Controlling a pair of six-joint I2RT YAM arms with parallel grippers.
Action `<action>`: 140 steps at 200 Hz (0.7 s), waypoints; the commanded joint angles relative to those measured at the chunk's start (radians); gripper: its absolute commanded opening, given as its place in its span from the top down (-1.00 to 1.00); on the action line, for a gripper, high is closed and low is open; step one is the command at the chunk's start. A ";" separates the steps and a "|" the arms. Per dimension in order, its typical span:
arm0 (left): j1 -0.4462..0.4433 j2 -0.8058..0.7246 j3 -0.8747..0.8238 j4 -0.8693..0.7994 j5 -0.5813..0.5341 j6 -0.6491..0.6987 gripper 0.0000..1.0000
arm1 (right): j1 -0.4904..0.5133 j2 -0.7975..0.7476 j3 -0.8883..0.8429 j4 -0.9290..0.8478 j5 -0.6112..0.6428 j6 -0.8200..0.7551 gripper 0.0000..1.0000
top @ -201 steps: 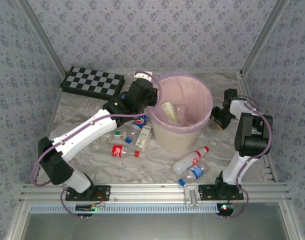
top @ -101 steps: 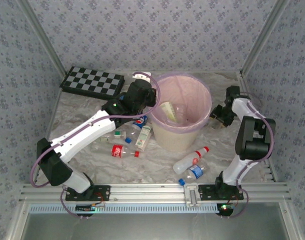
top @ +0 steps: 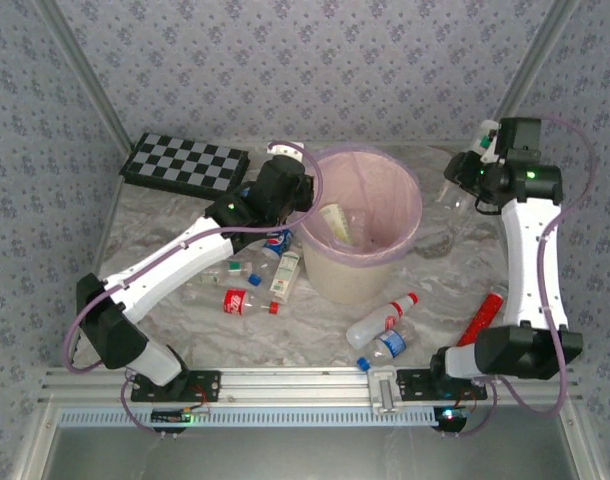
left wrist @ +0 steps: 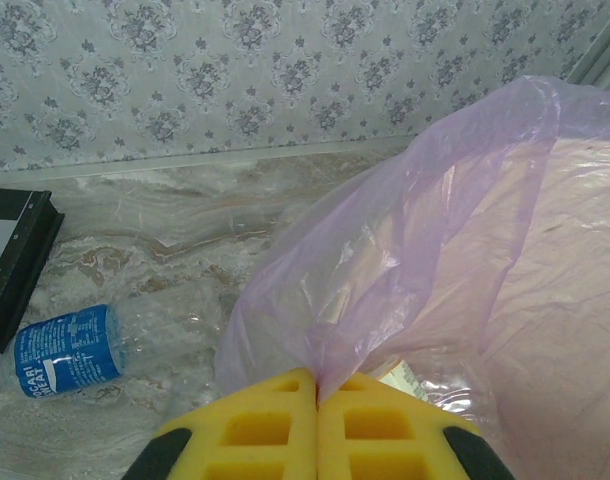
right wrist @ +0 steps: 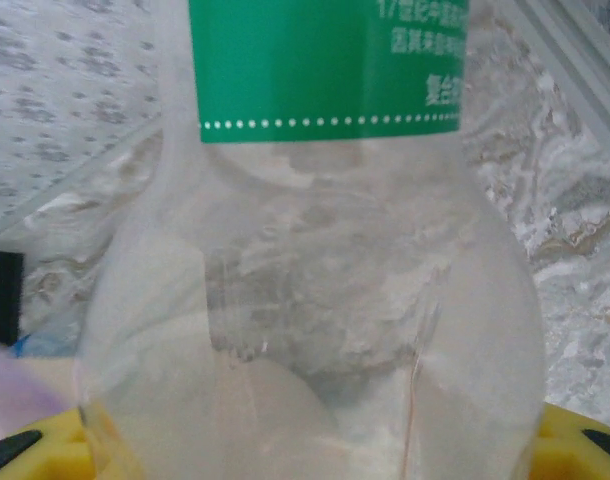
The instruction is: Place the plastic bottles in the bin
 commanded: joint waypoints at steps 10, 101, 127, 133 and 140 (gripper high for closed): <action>-0.001 0.004 0.030 0.007 -0.011 0.022 1.00 | 0.120 -0.020 0.152 -0.110 0.032 -0.016 0.15; 0.004 -0.001 0.003 0.059 -0.017 0.002 1.00 | 0.579 0.157 0.247 -0.243 0.188 -0.034 0.23; 0.005 -0.007 -0.005 0.083 -0.024 0.001 1.00 | 0.647 0.194 0.166 -0.252 0.215 -0.015 0.23; 0.006 -0.006 -0.001 0.081 -0.024 0.005 1.00 | 0.654 0.204 0.150 -0.250 0.218 -0.011 0.23; 0.005 -0.006 -0.001 0.081 -0.025 0.009 1.00 | 0.658 0.217 0.131 -0.248 0.214 -0.010 0.23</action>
